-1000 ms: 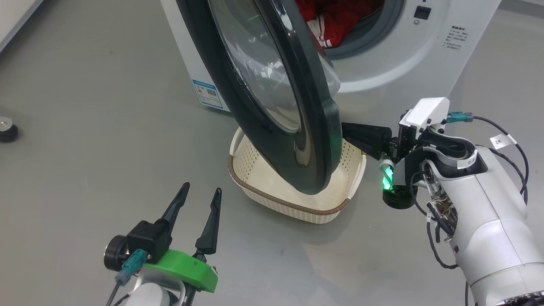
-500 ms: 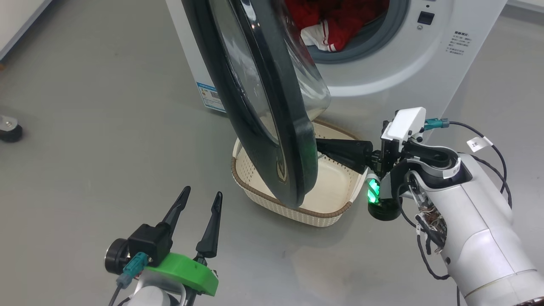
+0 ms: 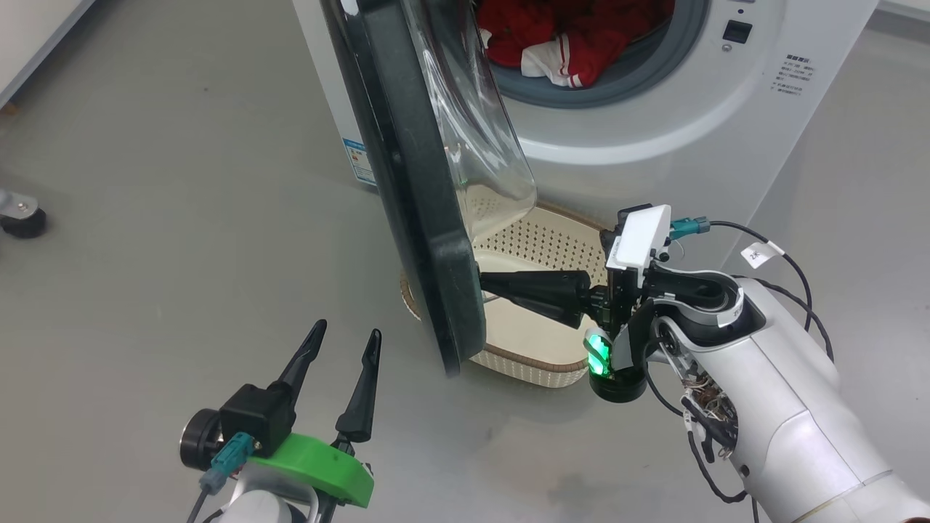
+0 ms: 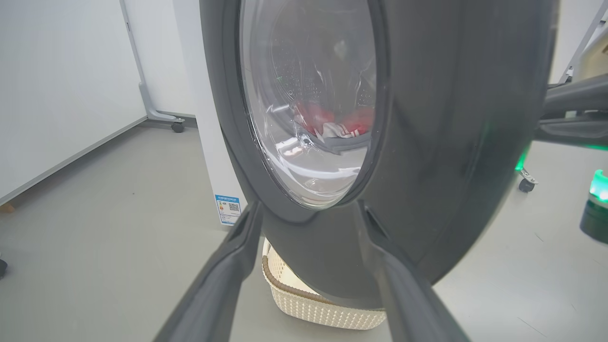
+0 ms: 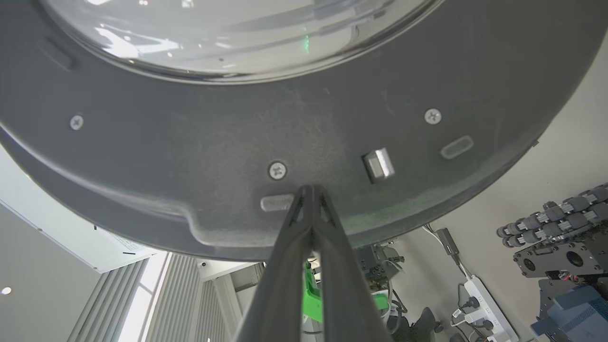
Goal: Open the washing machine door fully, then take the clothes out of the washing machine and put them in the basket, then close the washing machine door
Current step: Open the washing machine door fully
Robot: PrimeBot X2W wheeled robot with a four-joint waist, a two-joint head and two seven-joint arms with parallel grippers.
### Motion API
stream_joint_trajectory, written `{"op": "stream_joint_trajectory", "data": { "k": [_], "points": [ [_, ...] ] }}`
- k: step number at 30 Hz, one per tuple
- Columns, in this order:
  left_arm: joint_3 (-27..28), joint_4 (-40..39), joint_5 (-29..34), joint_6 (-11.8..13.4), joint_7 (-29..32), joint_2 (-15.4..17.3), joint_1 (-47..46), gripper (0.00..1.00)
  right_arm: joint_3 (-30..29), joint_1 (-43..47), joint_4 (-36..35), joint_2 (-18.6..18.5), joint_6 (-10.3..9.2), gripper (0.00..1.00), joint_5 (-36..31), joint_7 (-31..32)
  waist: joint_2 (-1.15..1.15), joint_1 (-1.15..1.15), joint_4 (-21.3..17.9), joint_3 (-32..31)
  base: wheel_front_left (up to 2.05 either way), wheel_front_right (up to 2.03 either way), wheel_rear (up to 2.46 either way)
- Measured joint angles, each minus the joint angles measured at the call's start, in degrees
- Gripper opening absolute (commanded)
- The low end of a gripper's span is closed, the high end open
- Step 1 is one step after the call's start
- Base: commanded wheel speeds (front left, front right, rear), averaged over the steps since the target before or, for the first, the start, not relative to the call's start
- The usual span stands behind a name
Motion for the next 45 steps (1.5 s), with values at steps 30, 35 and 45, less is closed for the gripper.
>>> {"op": "stream_joint_trajectory", "data": {
  "k": [30, 35, 45],
  "points": [
    [6.7, -0.4, 4.1, 1.1, 0.0, 0.3, 2.0, 1.00, 10.9, 0.4, -5.5, -7.7, 9.75, 0.00, -22.3, -16.6, 0.00, 0.00, -5.8, -3.6, 0.00, 0.00, 0.00],
    [8.9, -0.7, 4.4, 1.4, 0.0, 0.9, 2.7, 1.00, 12.3, 2.3, -7.1, -9.7, 11.81, 0.00, -28.7, -22.0, 0.00, 0.00, -8.4, -4.8, 0.00, 0.00, 0.00],
    [11.6, -0.9, 5.1, 1.4, 0.0, 1.8, 5.3, 1.00, 16.0, 5.8, -10.2, -18.1, 12.67, 0.00, -49.8, -38.6, 0.00, 0.00, -13.1, -7.6, 0.00, 0.00, 0.00]
  ]
}}
